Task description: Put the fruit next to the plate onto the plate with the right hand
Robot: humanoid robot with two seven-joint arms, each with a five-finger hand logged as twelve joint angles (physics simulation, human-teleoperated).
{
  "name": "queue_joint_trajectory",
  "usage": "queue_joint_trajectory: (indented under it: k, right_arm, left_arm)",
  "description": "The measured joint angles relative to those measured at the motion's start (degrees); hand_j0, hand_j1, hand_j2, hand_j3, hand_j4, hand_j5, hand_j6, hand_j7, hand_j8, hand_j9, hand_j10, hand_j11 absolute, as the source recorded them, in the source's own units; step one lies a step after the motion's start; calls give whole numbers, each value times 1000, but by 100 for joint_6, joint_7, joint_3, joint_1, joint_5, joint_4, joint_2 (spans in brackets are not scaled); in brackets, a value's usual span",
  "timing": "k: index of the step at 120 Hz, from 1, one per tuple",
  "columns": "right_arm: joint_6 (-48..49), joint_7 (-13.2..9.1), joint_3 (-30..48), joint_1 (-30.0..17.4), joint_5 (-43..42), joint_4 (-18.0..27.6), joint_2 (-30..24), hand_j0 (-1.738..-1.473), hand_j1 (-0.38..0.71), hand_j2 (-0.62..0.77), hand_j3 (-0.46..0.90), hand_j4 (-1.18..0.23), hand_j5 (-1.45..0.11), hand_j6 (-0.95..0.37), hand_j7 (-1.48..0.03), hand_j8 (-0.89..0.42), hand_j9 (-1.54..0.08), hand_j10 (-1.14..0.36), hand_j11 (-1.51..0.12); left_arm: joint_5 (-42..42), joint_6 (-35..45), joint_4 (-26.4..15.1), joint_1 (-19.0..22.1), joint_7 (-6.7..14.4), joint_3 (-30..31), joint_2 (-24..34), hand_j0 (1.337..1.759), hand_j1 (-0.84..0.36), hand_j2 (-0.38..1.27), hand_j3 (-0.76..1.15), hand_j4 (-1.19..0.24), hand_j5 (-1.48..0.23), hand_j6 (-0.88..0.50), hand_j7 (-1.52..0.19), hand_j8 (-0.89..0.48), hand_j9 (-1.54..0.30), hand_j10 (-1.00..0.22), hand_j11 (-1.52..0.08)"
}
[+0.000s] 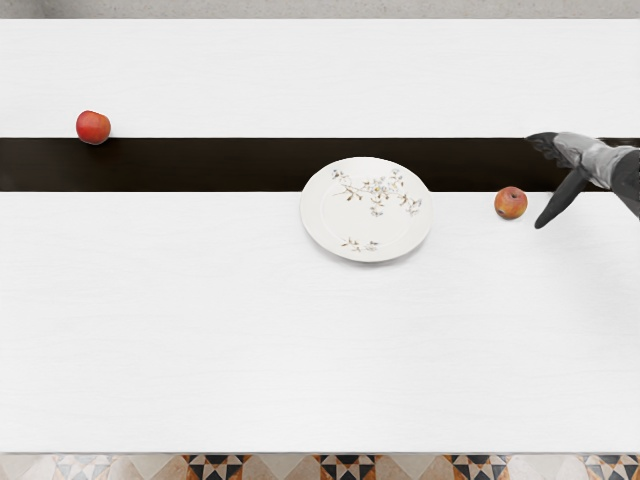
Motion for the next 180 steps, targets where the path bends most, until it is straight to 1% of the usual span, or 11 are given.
queue_joint_trajectory:
  k: [15, 31, 44, 66, 89, 129, 144, 180]
  right_arm:
    - [-132, -129, -79, 30, -31, -6, 83, -1658, -186, -25, 0, -141, -179, -143, -179, -141, -179, -140, -179]
    - [-232, -299, -290, 181, -101, -22, 240, -1658, -99, -40, 0, -213, -274, -215, -273, -214, -273, -213, -273]
    - [-475, -355, -495, 252, -175, -27, 376, -1658, -41, -49, 0, -261, -336, -263, -335, -262, -336, -260, -335]
    - [-795, -450, -856, 325, -234, -33, 600, -1658, 18, -59, 0, -311, -400, -312, -400, -311, -400, -310, -400]
    - [-1004, -477, -1082, 331, -245, -35, 651, -1658, 68, -67, 0, -352, -455, -353, -454, -352, -454, -351, -454]
    - [-1081, -478, -1185, 322, -248, -43, 761, -1658, 148, -93, 0, -410, -531, -411, -530, -410, -531, -410, -531]
    - [-1106, -475, -1284, 331, -245, -43, 779, -1658, 185, -69, 0, -430, -563, -433, -559, -430, -563, -429, -563]
    - [-1164, -467, -1351, 313, -242, -43, 791, -1658, 225, -75, 0, -467, -611, -470, -608, -467, -612, -466, -612]
  left_arm:
    - [-1, 0, 0, 2, 0, 0, 0, 1658, 55, 49, 0, -245, -318, -245, -318, -245, -318, -245, -318]
    - [-1, 0, 0, 2, 0, 0, 0, 1658, 55, 49, 0, -245, -318, -245, -318, -245, -318, -245, -318]
    - [-1, 0, 0, -2, 0, 0, 0, 1658, 55, 49, 0, -245, -318, -245, -318, -245, -318, -245, -318]
    - [-1, 0, 0, 1, 0, 0, 0, 1658, 55, 49, 0, -245, -318, -245, -318, -245, -318, -245, -318]
    - [-1, 0, 0, 2, 0, 0, 0, 1658, 55, 49, 0, -245, -318, -245, -318, -245, -318, -245, -318]
    - [-1, 0, 0, 2, 0, 0, 0, 1658, 55, 49, 0, -245, -318, -245, -318, -245, -318, -245, -318]
    - [-1, 0, 0, 2, 0, 0, 0, 1658, 55, 49, 0, -245, -318, -245, -318, -245, -318, -245, -318]
    - [-1, 0, 0, -2, 0, 0, 0, 1658, 55, 49, 0, -245, -318, -245, -318, -245, -318, -245, -318]
